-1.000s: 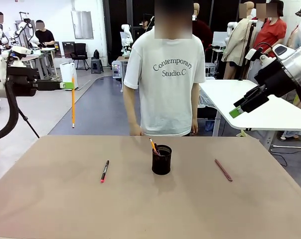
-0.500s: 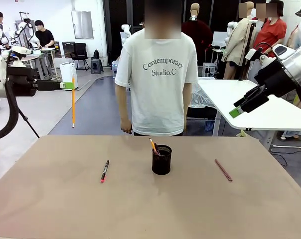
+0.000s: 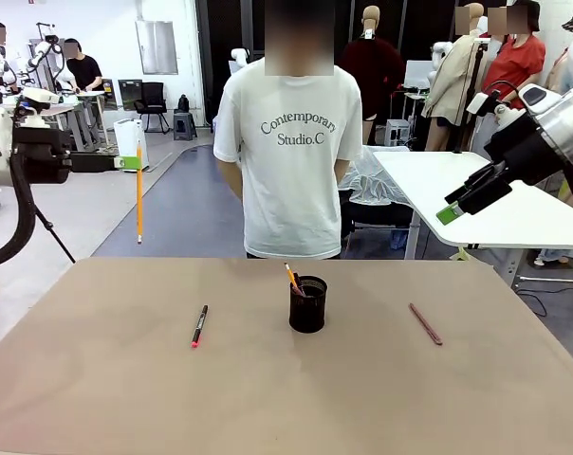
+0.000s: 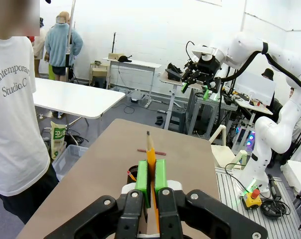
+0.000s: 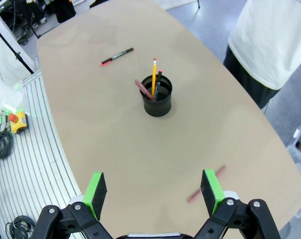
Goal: Place the pens into the pen holder.
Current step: Pick up a writing instrument from the table and place it into the Pen holder.
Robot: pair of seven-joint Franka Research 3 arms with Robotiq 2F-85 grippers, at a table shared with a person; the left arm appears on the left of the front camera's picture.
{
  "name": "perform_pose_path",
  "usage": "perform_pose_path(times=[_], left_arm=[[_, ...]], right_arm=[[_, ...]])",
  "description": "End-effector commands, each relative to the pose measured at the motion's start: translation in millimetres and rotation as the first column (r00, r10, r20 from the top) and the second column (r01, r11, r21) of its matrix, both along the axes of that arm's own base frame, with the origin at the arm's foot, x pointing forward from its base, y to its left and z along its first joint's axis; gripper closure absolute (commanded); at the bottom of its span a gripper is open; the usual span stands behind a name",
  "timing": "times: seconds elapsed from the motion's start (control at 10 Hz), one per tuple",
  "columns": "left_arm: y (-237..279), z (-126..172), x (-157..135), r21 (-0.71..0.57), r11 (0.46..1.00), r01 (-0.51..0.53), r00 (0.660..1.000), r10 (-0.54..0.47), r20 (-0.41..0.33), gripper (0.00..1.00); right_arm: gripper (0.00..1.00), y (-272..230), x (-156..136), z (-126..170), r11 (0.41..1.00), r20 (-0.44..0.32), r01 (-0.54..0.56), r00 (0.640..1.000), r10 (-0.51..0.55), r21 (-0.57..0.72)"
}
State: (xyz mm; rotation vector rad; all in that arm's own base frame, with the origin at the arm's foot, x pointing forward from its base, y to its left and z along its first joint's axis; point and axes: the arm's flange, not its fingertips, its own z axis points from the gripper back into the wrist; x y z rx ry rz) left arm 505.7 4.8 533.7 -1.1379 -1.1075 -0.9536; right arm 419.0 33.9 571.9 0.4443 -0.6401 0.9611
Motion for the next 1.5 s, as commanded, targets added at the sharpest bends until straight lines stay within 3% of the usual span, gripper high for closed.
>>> perform_pose_path(times=[0.0,1.4], left_arm=[[-0.4,2.6,0.6,0.006,1.0,0.001,1.0,-0.001,-0.011,1.0],[-0.4,2.6,0.6,0.006,1.0,0.001,1.0,-0.001,-0.011,1.0]], right_arm=[[0.0,0.6,0.1,1.4,1.0,-0.003,0.0,1.0,0.0,0.025],[0.0,0.6,0.1,1.4,1.0,-0.003,0.0,1.0,0.0,0.025]])
